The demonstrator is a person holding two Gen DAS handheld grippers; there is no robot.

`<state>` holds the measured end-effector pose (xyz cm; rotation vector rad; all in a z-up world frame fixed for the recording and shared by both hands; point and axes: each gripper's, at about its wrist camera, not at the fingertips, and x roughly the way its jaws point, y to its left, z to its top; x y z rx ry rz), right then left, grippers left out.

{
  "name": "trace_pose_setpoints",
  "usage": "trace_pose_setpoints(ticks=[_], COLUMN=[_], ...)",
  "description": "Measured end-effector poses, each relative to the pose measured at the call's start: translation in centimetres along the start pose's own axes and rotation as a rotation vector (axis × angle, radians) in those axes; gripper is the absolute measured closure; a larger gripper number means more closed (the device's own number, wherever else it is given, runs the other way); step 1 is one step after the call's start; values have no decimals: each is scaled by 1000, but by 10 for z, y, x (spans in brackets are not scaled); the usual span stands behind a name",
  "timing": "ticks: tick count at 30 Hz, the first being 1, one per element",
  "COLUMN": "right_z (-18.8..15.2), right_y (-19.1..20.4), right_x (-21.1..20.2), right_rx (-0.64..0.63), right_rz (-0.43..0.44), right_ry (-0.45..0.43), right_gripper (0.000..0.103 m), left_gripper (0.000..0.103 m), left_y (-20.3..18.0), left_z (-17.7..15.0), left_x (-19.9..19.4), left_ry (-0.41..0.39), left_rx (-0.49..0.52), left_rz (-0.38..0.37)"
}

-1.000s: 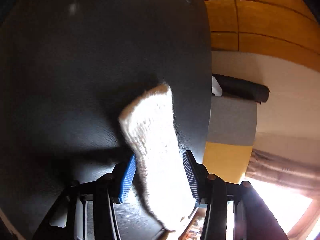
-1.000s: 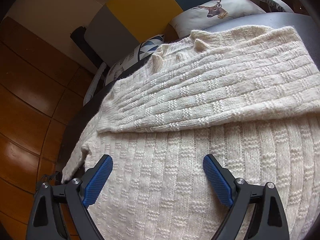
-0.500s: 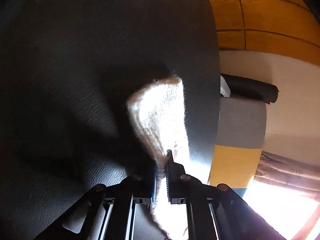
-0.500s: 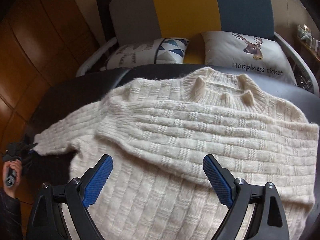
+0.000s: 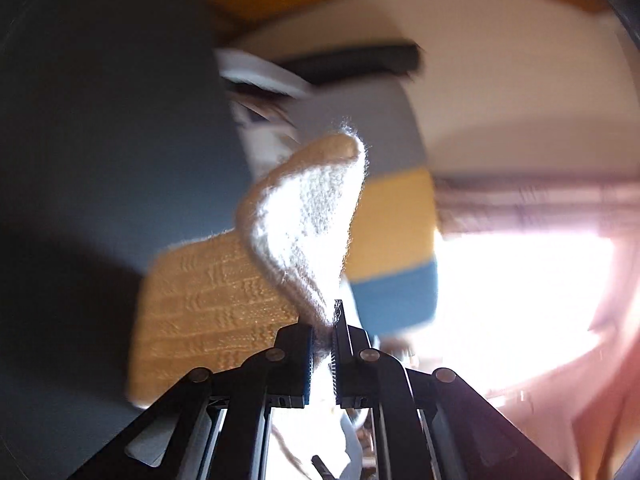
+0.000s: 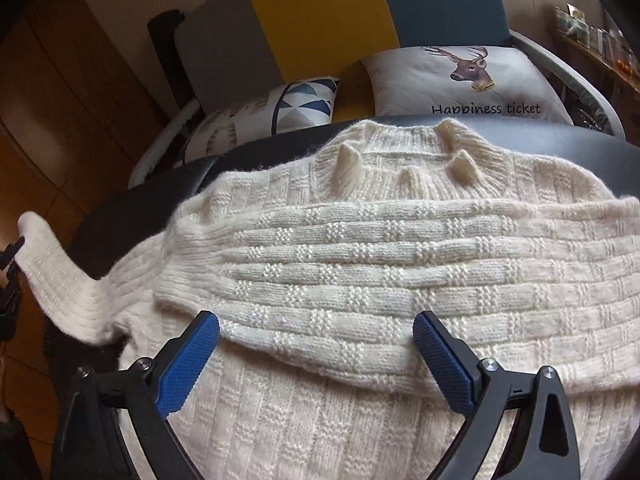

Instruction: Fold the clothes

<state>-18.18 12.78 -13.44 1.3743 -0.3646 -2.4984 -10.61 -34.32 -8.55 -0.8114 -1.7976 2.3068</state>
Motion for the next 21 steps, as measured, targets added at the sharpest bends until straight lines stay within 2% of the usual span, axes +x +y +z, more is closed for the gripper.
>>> trace_pose_setpoints(ticks=[5, 11, 16, 21], right_z=[-14, -28, -34, -34], right_y=[-20, -61, -76, -81], right_x=[-34, -63, -78, -83], right_rx=[48, 113, 100, 120], right_rz=[37, 24, 31, 90], right_ry=[-40, -68, -79, -86], right_gripper=[2, 2, 2, 4], left_gripper=[96, 96, 96, 96], left_y=[-50, -111, -105, -93], left_z=[-56, -123, -192, -258], left_x=[81, 178, 241, 256], left_ry=[157, 345, 492, 582], left_rx=[92, 203, 272, 407], left_rz=[-5, -12, 71, 180])
